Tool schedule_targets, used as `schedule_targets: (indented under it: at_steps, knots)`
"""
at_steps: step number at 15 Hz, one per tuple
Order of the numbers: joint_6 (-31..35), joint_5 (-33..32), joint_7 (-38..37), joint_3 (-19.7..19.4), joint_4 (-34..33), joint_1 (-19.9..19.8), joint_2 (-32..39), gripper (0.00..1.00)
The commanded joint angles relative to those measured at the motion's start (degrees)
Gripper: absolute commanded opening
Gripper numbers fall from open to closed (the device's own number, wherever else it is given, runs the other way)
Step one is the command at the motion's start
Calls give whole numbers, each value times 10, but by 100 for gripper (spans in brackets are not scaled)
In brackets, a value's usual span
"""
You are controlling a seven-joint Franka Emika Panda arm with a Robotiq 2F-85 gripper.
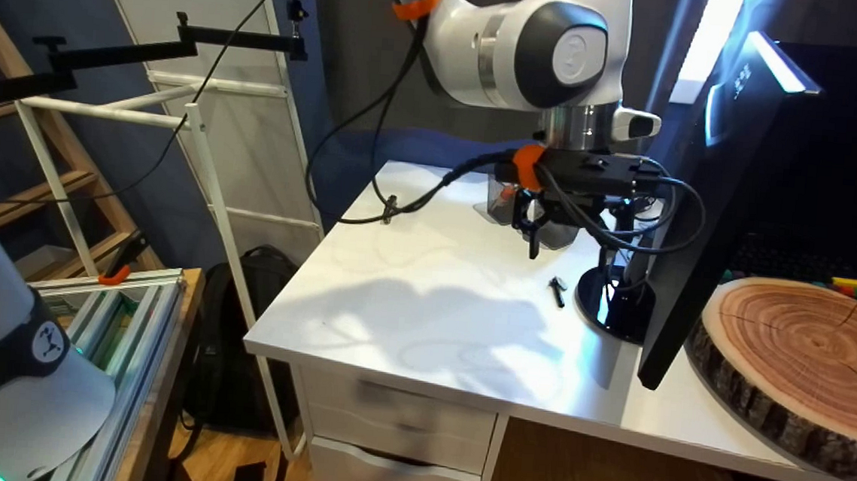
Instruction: Pick up the small black object on the right and put it in the basket on the left
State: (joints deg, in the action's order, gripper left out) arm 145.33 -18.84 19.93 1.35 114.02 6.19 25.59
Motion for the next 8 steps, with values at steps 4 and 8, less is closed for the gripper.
schedule_targets:
  at_steps: [4, 8]
  knots:
    - [32, 16, 47, 52, -91, -8, 79, 100]
    - [32, 19, 51, 56, -102, -11, 86, 100]
